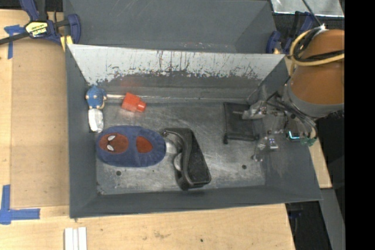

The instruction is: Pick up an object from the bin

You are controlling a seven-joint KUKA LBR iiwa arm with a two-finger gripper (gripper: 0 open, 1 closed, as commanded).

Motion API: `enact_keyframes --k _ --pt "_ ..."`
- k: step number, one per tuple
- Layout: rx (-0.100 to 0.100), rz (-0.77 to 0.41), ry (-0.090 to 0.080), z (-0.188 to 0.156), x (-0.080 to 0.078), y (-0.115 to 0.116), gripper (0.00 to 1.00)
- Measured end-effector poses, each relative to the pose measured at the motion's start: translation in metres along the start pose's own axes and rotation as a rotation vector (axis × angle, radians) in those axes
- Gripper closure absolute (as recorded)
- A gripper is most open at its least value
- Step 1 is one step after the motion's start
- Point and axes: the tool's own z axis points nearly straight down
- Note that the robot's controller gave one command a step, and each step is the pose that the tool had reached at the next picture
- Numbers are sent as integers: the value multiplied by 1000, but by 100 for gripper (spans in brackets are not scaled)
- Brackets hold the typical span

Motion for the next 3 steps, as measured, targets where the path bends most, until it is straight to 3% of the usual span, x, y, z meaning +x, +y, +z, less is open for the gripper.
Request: enact_keyframes --k 1,2,3 --pt "0 52 -10 94 -41 -9 0" --pt "4 51 -34 86 -47 -10 100" --pt "2 83 -18 -91 -57 -7 100"
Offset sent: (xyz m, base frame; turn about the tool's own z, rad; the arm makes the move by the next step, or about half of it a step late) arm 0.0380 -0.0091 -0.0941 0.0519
